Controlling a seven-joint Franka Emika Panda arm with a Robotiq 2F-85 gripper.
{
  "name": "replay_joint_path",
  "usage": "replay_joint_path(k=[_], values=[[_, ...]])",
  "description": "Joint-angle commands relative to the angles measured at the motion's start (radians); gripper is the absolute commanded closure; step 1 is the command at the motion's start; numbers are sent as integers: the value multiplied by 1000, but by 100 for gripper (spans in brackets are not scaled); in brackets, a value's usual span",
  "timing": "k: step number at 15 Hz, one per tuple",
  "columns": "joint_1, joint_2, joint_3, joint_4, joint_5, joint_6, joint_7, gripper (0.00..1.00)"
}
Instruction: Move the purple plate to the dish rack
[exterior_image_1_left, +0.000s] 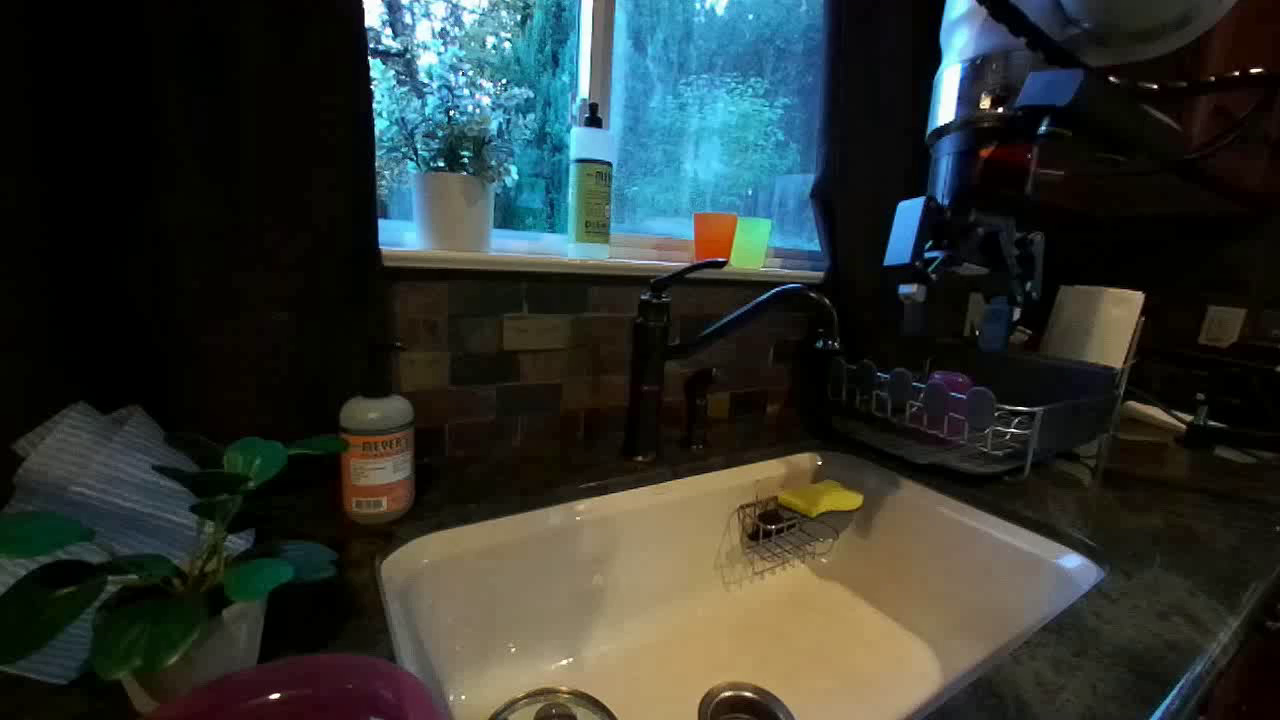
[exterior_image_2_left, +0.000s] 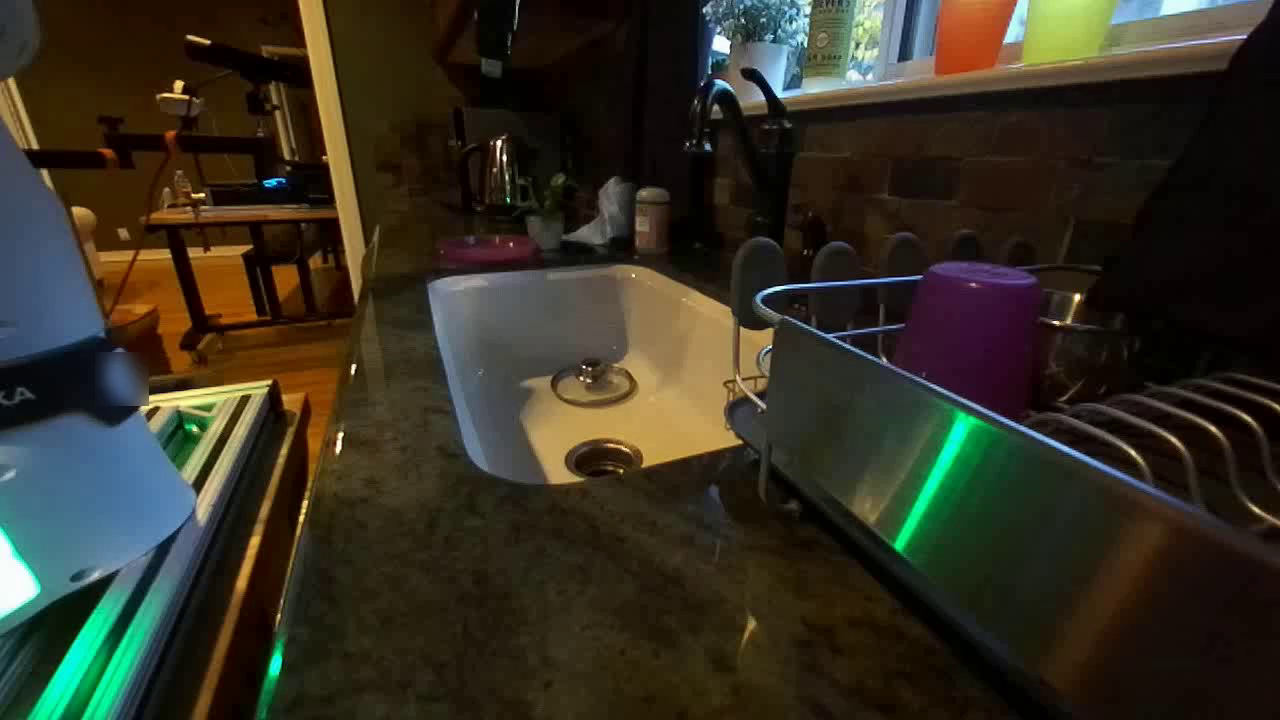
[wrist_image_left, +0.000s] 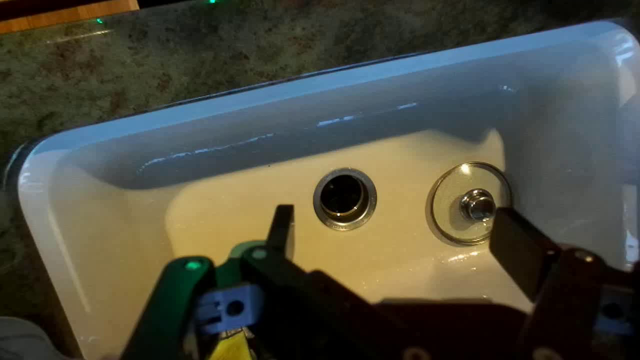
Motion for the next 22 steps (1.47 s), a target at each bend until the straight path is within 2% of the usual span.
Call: replay_joint_path(k=[1,17,22], values=[[-4,0,3,2,1,-2,-2,0],[0,5,6,6,6,0,-3,0],[84,253,122,111,89,210,31,0]])
